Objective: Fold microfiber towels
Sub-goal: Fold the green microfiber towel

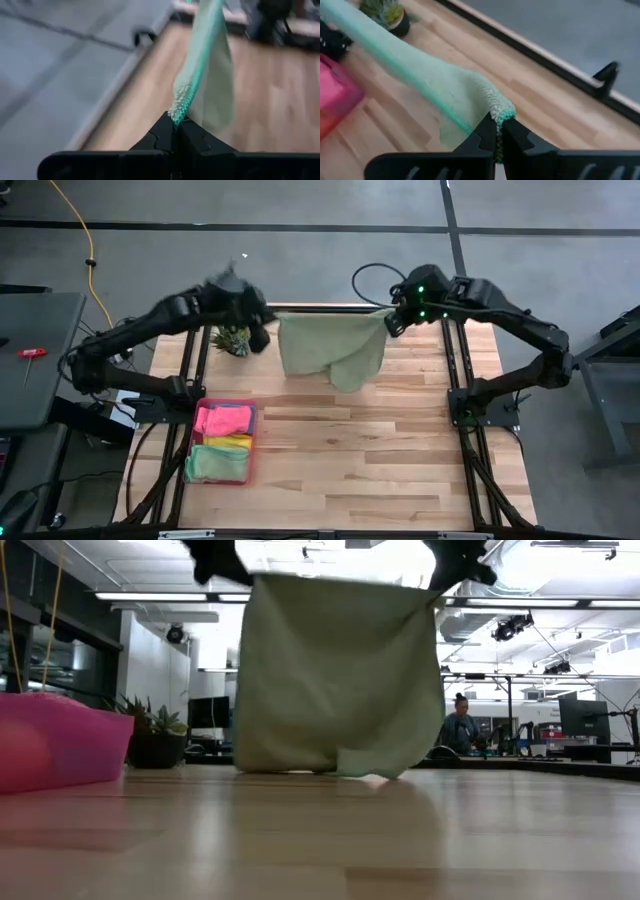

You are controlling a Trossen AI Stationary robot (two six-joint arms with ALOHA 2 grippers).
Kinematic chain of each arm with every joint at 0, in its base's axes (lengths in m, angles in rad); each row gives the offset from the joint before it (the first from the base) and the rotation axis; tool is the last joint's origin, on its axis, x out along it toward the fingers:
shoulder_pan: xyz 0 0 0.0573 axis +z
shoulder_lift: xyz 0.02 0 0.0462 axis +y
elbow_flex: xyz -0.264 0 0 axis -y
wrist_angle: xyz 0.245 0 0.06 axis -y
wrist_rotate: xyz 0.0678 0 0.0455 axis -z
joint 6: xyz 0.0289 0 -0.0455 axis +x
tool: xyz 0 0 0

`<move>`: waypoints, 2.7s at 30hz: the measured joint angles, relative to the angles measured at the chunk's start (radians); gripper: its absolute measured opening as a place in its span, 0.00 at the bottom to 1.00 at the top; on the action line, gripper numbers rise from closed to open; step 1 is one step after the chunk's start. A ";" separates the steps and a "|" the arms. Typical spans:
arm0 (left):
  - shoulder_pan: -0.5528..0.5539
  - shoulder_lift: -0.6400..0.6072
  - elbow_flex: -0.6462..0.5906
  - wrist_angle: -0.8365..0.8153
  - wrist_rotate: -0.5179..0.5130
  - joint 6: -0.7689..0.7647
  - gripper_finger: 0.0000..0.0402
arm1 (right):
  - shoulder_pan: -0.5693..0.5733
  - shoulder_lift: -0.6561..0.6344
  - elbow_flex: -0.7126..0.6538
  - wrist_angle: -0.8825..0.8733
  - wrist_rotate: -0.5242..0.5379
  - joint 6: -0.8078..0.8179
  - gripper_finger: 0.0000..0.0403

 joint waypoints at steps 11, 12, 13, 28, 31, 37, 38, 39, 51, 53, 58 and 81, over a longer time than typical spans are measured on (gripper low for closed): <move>0.074 0.059 0.230 0.025 -0.227 0.279 0.00 | -0.155 0.017 0.161 0.017 -0.039 -0.139 0.00; 0.081 0.067 0.239 0.027 -0.239 0.301 0.00 | -0.167 0.018 0.178 0.018 -0.048 -0.153 0.00; 0.086 0.073 0.244 0.031 -0.247 0.320 0.00 | -0.176 0.018 0.198 0.022 -0.055 -0.166 0.00; 0.025 0.084 0.181 -0.266 -0.210 0.157 0.00 | 0.055 0.015 -0.033 -0.057 -0.045 -0.017 0.00; -0.040 0.075 0.075 -0.272 -0.172 0.047 0.00 | 0.119 0.015 -0.149 -0.023 -0.041 0.030 0.00; -0.258 0.074 -0.183 -0.220 -0.137 -0.211 0.00 | 0.260 0.013 -0.323 0.037 -0.078 0.160 0.00; -0.300 0.074 -0.228 -0.192 -0.121 -0.264 0.00 | 0.287 0.013 -0.349 0.049 -0.095 0.189 0.00; -0.341 0.074 -0.270 -0.162 -0.104 -0.318 0.00 | 0.315 0.013 -0.376 0.066 -0.113 0.219 0.00; -0.719 0.074 -0.499 0.128 -0.022 -0.836 0.00 | 0.602 0.013 -0.640 0.379 -0.375 0.579 0.00; -0.761 0.074 -0.499 0.138 -0.018 -0.861 0.00 | 0.640 0.013 -0.654 0.421 -0.403 0.626 0.00; -0.796 0.074 -0.499 0.146 -0.015 -0.869 0.00 | 0.675 0.012 -0.660 0.491 -0.469 0.694 0.00; -0.409 0.124 -0.501 0.162 -0.186 -0.692 0.00 | 0.397 0.013 -0.662 0.379 -0.137 0.702 0.00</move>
